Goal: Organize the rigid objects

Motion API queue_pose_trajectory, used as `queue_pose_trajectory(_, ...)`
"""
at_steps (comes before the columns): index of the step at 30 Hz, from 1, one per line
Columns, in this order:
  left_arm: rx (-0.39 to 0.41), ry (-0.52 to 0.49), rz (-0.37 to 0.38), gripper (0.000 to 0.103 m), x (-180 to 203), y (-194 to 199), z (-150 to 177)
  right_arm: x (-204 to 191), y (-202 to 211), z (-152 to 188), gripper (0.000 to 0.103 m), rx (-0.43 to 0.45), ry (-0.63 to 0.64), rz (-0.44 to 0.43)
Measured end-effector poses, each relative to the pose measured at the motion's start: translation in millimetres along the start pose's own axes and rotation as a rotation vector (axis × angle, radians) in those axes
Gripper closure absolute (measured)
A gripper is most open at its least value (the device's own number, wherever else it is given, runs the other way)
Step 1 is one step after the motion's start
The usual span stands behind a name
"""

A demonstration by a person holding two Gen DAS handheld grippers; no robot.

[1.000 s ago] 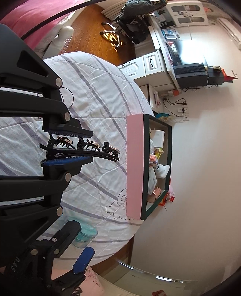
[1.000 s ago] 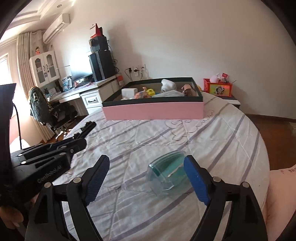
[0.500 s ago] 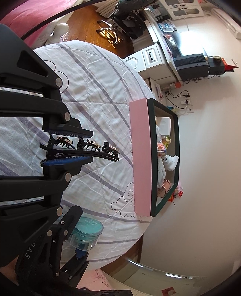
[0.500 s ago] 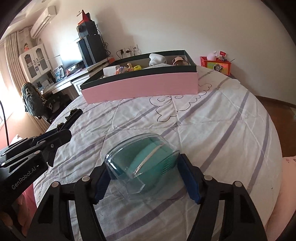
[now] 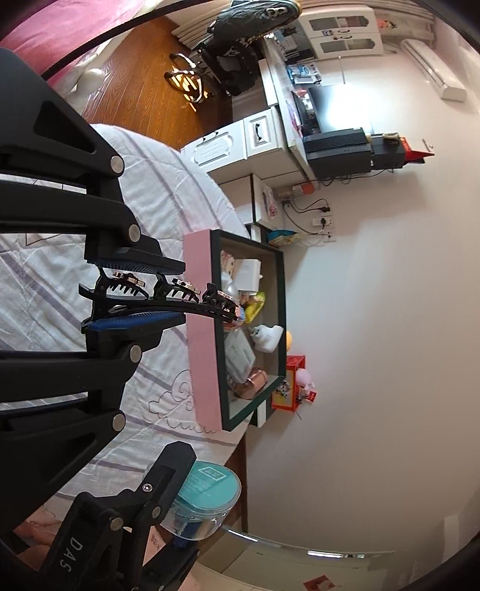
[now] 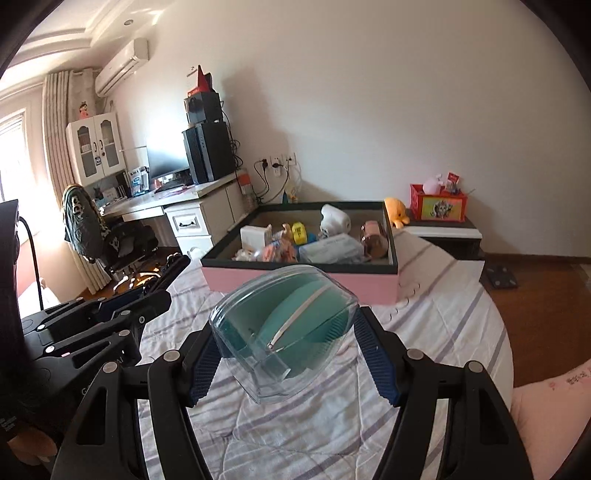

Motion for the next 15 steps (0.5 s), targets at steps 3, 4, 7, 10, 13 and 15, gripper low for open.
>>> queue_pose_trajectory(3,0.047,-0.012,-0.018,0.083,-3,17,-14,-8,11,-15,0.033,0.039,0.014,-0.009)
queue_pose_trajectory(4,0.063,-0.013,-0.022,0.083,-3,22,-17,-11,14,-19,0.033,0.048,0.021,-0.012)
queue_pose_trajectory(7,0.089,-0.017,-0.025,0.083,-5,32,-27,-19,23,-29,0.033,0.078,0.036,-0.019)
queue_pose_trajectory(10,0.094,-0.022,-0.025,0.083,-6,33,-30,-26,26,-35,0.033,0.091,0.048,-0.027)
queue_pose_trajectory(13,0.092,-0.026,-0.025,0.083,-7,30,-34,-30,26,-39,0.035,0.093,0.061,-0.031)
queue_pose_trajectory(15,0.089,-0.026,-0.026,0.083,-9,24,-37,-31,25,-44,0.040,0.103,0.064,-0.035)
Point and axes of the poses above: each gripper's, at about its wrist camera, not at the fingertips, and y roughly against the way its jaws point, x to its right, z to its underside, the point moved 8 cm from there along -y, roughly the way its jaws point, and after that the axes turned 12 degrees about z, right-handed, at the moved point
